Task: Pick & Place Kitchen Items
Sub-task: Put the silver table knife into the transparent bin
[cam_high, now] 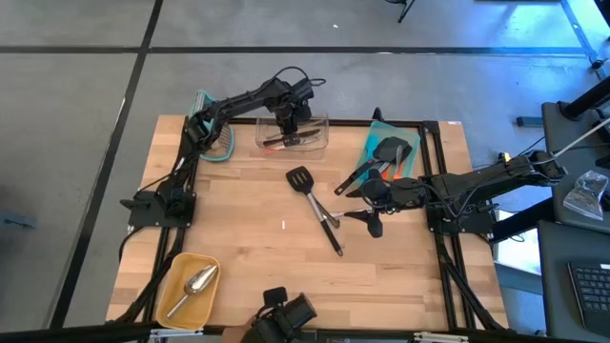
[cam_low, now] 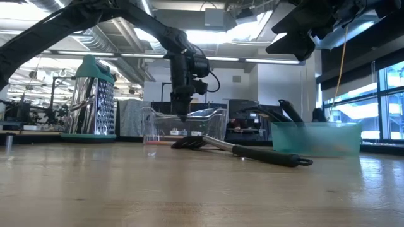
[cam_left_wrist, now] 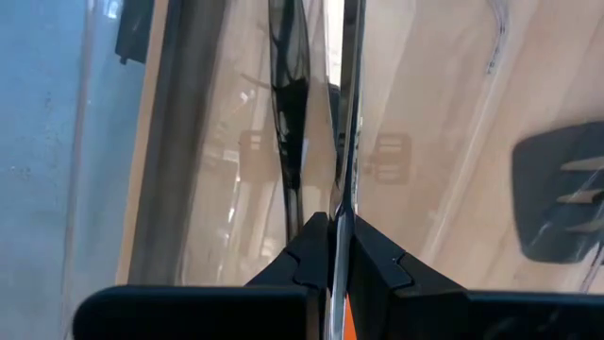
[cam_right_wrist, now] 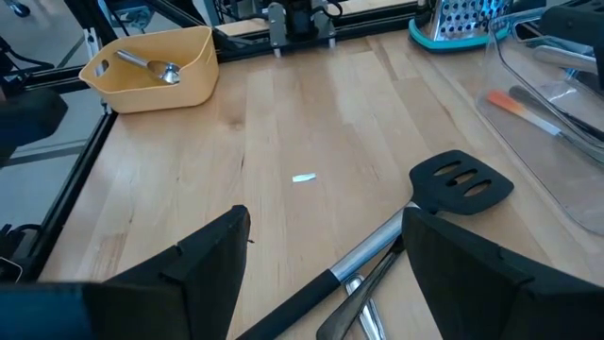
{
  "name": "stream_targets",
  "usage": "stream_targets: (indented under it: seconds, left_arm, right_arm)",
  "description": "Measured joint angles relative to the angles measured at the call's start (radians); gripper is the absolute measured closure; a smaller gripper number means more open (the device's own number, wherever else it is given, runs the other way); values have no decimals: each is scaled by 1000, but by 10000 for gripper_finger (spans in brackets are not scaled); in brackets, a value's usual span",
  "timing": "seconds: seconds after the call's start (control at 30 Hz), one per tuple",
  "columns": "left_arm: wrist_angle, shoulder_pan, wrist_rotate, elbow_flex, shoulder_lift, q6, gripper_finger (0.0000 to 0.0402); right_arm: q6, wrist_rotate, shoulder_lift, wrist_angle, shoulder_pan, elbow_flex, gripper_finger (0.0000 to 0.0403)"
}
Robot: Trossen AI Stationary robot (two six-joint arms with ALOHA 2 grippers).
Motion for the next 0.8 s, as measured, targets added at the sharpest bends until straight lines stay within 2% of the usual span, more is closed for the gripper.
stream_targets:
  seconds: [0.23, 0.53, 0.8]
  left_arm:
    - [11, 0, 1, -1, 7, -2, 387]
    - [1, 6, -16, -2, 113, -10, 387]
    - [1, 13, -31, 1, 146, -8, 387]
  right_arm:
    - [0, 0, 0, 0, 0, 0, 123]
    - [0, 0, 0, -11, 0, 0, 123]
    - [0, 0, 0, -15, 0, 0, 123]
